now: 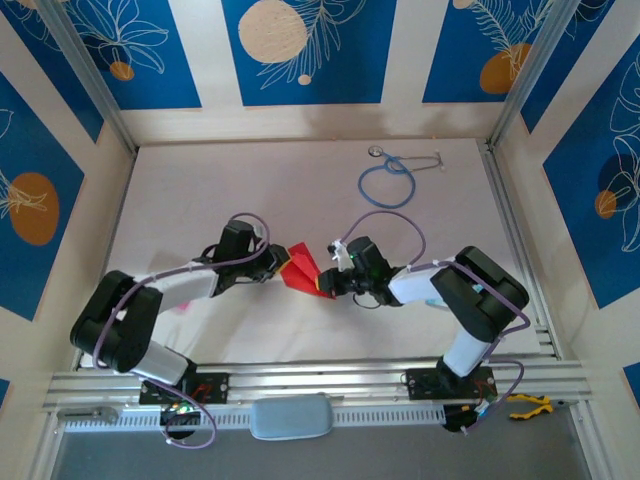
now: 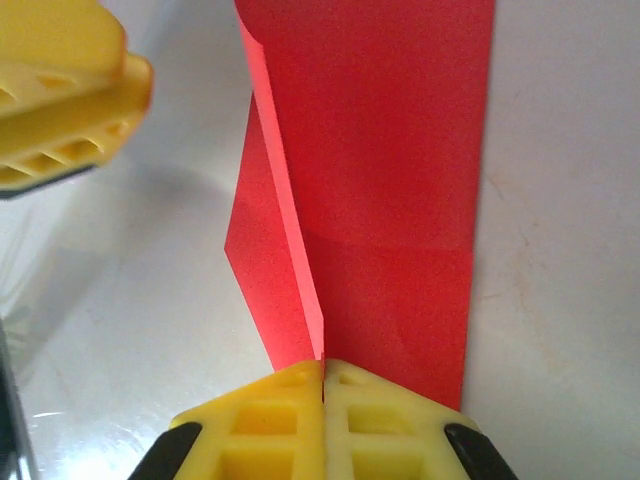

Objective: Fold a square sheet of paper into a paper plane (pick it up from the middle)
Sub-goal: Fourth fold the wing at the center of the table.

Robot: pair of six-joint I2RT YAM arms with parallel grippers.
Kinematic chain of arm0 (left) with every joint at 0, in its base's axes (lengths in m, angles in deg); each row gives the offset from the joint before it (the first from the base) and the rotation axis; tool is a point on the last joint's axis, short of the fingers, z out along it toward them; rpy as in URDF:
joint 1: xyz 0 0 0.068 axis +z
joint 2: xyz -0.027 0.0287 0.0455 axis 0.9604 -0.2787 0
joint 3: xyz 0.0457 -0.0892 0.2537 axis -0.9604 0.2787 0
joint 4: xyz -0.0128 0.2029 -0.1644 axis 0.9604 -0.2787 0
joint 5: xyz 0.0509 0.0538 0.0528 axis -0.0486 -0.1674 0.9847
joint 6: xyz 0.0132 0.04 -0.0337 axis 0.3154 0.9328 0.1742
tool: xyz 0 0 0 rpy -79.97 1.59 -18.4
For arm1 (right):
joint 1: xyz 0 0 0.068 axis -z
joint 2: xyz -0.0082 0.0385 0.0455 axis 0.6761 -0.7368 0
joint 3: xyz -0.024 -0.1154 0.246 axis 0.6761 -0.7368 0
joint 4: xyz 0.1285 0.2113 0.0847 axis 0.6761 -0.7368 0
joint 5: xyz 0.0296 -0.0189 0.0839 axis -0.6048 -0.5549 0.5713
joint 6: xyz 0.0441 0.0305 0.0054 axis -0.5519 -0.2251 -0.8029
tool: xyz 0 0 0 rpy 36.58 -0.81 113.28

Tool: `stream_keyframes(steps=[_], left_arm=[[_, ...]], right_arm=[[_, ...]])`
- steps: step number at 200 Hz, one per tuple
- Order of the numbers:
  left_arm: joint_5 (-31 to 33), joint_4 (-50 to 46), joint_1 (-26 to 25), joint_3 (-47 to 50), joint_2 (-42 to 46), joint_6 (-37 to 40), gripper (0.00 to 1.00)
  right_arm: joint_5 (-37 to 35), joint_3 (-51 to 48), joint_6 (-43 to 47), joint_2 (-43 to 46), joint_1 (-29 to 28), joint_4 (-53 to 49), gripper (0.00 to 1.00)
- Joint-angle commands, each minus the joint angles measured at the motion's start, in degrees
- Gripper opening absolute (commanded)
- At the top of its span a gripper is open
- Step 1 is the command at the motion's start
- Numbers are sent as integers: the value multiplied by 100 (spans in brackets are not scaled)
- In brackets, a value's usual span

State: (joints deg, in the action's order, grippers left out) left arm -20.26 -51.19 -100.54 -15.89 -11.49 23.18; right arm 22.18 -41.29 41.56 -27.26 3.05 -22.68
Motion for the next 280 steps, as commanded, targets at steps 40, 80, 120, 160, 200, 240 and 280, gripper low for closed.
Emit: stream_keyframes(steps=[40,80,120,160,200,240,280], left_arm=[[-483,602,-17,-81,-364,-61,22],[-497,747,-70,-30,-494,-134,19],[-495,873,-88,24,-569,-169,17],[-531,929,-127,-67,-690,-152,15],[-498,911,-166,-108,-821,-132,13],[-416,808,-193,-46,-1032,-121,9],[-453,823,-233,-47,-1356,-103,5]], right_arm=[[639,133,-713,-179,166,107,5],[699,193,-1036,-390,167,143,5],[786,228,-1365,-512,194,98,4],[1053,176,-1789,-612,322,349,5],[1149,0,-2082,-646,424,751,4],[1087,-71,-2136,-641,442,758,4],[963,-116,-2188,-655,442,707,4]])
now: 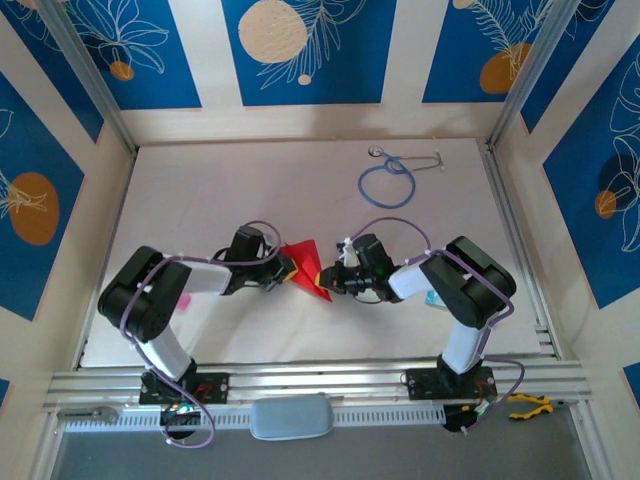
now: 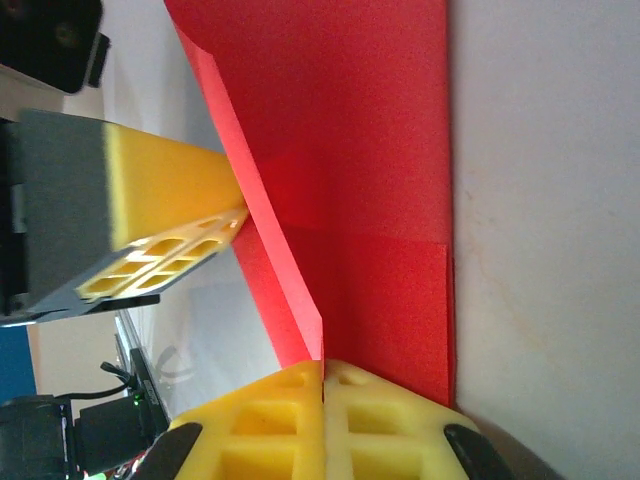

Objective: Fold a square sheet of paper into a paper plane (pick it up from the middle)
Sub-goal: Fourth fold the wing at the center of the table.

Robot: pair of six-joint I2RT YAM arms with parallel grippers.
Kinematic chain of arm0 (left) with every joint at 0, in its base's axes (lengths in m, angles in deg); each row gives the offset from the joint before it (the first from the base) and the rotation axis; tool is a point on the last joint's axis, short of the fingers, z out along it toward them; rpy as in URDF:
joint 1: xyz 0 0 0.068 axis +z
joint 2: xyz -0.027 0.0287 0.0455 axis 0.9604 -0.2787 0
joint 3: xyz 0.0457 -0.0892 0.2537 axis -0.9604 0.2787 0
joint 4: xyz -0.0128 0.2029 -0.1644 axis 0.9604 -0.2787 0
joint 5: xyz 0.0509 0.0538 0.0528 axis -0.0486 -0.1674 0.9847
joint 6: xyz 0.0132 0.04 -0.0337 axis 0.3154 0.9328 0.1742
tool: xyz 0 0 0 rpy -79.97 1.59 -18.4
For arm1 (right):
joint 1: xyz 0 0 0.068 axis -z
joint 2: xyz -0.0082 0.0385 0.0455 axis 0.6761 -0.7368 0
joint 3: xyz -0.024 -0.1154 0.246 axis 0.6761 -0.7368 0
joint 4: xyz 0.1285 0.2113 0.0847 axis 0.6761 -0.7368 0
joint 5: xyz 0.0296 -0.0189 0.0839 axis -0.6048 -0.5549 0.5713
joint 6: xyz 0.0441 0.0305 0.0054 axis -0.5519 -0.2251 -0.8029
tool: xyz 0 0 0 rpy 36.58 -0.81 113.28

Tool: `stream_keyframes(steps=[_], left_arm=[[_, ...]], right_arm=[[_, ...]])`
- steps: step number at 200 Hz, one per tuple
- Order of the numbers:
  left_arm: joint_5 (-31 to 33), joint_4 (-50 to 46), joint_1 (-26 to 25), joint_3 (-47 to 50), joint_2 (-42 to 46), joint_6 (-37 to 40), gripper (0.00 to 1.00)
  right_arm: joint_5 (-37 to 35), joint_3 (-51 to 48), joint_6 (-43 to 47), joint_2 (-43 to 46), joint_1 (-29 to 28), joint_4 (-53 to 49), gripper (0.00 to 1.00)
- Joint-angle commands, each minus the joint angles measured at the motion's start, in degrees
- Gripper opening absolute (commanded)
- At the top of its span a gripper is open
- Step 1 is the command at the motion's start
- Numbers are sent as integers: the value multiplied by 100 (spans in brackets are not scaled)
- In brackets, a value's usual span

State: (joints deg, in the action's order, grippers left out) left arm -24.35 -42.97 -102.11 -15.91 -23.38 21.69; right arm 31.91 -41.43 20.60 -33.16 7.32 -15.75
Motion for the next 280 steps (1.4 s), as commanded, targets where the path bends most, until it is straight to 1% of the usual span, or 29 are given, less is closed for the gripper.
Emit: stream_keyframes(steps=[1,70,150,224,280], left_arm=[[-44,1,-78,-40,-178,44,5],[127,72,-97,255,-202,-38,1],[197,18,-105,272,-173,-19,0],[238,21,-115,290,-140,-58,0],[448,72,-175,368,-42,-211,0]], right_arm=[[-13,-107,-93,-66,16,13,4],[-184,-327,-286,-40,-62,299,4],[-186,-563,-519,-83,-2,856,4],[-271,-644,-613,-126,-2,940,4],[-608,-675,-708,-51,-167,828,4]])
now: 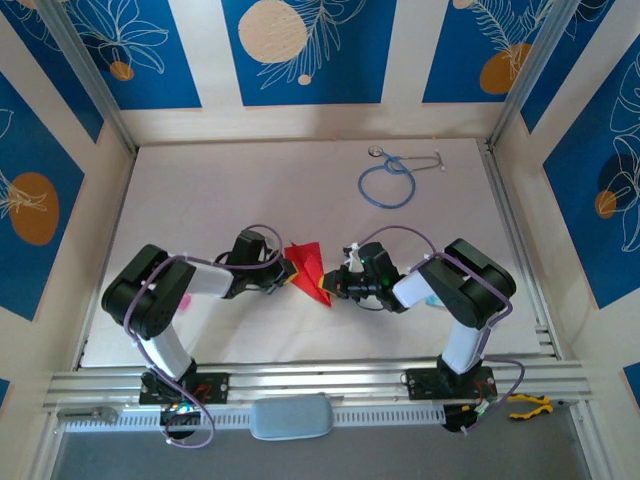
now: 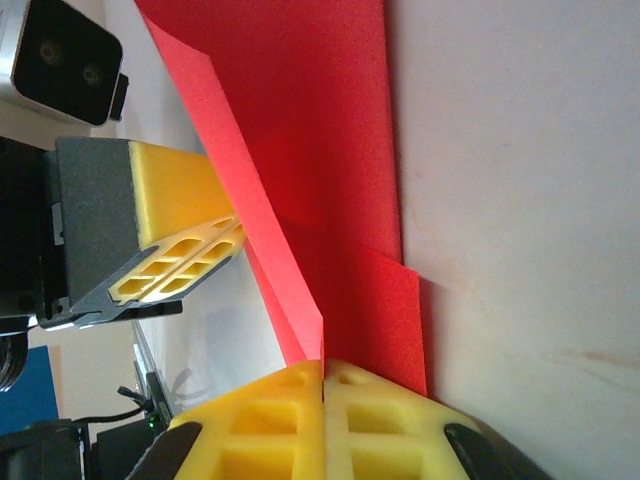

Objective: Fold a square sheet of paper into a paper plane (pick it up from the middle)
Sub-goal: Fourth fold the wing at the center of the table.

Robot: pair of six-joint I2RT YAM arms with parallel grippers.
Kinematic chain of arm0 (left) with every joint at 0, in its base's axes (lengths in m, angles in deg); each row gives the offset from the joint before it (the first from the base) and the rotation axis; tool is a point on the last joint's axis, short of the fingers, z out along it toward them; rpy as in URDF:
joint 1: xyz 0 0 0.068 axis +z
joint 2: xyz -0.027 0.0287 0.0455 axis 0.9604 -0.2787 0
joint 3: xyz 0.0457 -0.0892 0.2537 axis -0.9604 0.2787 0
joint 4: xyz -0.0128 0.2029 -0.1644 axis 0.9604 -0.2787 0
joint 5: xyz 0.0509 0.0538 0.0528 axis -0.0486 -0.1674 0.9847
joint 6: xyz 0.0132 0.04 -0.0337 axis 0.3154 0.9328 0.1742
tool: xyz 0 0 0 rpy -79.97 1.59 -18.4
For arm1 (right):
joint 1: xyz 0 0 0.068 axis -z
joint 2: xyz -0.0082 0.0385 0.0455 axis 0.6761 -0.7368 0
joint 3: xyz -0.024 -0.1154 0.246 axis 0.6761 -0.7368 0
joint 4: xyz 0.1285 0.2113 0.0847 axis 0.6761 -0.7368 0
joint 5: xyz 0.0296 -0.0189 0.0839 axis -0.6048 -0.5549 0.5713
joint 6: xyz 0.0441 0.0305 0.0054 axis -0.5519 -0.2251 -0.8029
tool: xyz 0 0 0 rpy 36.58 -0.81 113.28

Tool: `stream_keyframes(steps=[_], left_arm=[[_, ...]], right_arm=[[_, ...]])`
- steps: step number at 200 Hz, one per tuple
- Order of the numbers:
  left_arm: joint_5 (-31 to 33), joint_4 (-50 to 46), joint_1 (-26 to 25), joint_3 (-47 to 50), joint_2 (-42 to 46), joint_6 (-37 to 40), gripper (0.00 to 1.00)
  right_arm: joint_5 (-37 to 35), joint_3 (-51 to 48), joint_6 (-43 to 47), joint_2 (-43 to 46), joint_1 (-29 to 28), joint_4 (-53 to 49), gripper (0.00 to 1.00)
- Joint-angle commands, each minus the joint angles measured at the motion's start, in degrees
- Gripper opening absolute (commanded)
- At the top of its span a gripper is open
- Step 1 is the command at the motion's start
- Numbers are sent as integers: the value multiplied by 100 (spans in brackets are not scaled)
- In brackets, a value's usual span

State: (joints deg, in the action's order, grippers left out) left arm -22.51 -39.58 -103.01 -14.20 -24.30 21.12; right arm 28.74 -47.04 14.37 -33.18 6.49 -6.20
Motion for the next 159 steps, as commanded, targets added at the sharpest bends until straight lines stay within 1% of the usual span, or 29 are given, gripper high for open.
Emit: stream_keyframes(steps=[1,60,159], left_arm=[[269,-258,-82,198,51,-155,0],[441,38,-198,371,17,-400,0],[542,-15,-208,469,166,-407,0]], right_arm=[[-305,-114,-96,-42,-85,-132,4],[-450,-97,-132,53,-174,-257,4],[-464,-201,-244,47,-156,-36,4]])
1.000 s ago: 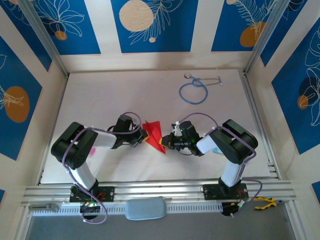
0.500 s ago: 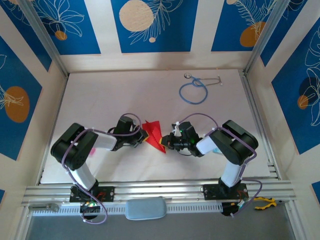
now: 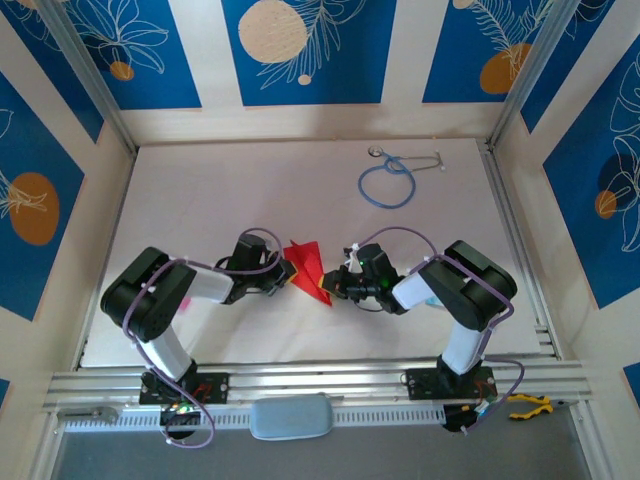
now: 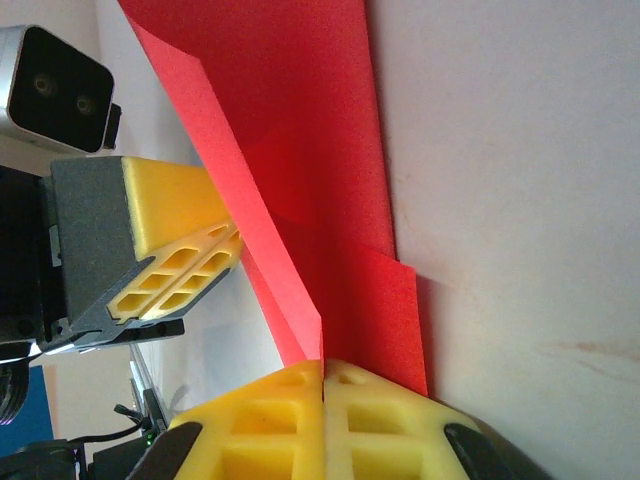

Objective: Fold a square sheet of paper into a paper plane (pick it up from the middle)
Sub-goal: Fourth fold the wing at the center of the table.

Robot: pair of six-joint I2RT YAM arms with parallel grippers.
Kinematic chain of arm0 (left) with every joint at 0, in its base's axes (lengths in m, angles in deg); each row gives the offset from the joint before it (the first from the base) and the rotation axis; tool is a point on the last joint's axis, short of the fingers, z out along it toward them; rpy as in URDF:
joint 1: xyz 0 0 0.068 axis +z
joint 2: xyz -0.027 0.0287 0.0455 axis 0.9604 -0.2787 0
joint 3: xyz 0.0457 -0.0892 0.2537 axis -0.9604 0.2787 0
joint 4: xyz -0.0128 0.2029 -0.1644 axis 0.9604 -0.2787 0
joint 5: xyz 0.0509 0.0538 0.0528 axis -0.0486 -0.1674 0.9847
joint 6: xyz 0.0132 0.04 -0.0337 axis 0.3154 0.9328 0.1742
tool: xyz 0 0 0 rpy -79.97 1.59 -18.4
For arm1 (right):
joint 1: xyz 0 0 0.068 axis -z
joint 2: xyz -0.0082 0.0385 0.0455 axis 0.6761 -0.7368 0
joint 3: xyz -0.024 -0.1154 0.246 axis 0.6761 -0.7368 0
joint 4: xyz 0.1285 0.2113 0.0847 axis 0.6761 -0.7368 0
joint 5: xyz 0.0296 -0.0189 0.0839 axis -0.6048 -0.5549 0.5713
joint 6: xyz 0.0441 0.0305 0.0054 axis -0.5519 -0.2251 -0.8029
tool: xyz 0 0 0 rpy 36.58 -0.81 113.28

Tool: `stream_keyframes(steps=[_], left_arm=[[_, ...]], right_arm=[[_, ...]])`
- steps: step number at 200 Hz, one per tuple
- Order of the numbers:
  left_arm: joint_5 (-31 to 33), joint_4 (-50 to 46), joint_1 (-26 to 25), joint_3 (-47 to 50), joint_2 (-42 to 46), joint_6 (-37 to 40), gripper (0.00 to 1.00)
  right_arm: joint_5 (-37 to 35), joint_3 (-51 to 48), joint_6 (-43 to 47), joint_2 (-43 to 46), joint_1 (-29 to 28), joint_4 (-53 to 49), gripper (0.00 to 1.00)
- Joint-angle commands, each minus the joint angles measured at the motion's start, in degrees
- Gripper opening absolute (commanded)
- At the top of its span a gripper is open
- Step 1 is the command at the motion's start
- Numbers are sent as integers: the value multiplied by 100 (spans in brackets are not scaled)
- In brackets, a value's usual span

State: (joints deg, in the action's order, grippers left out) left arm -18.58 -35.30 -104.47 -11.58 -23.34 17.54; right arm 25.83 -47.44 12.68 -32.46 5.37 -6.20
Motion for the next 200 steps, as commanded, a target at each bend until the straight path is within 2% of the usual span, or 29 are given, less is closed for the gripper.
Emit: stream_keyframes(steps=[1,92,145,200], left_arm=[[150,-447,-63,203,66,-50,0],[86,-358,-68,145,93,0,0],[15,-327,-70,-19,373,366,7],[-364,-88,-95,-278,406,751,7]], right_arm=[[-173,-165,-80,-23,-45,-32,4],[-103,-152,-107,-162,-2,-100,4],[-95,-160,-149,-223,25,-106,4],[-60,-144,-157,-268,25,-99,4]])
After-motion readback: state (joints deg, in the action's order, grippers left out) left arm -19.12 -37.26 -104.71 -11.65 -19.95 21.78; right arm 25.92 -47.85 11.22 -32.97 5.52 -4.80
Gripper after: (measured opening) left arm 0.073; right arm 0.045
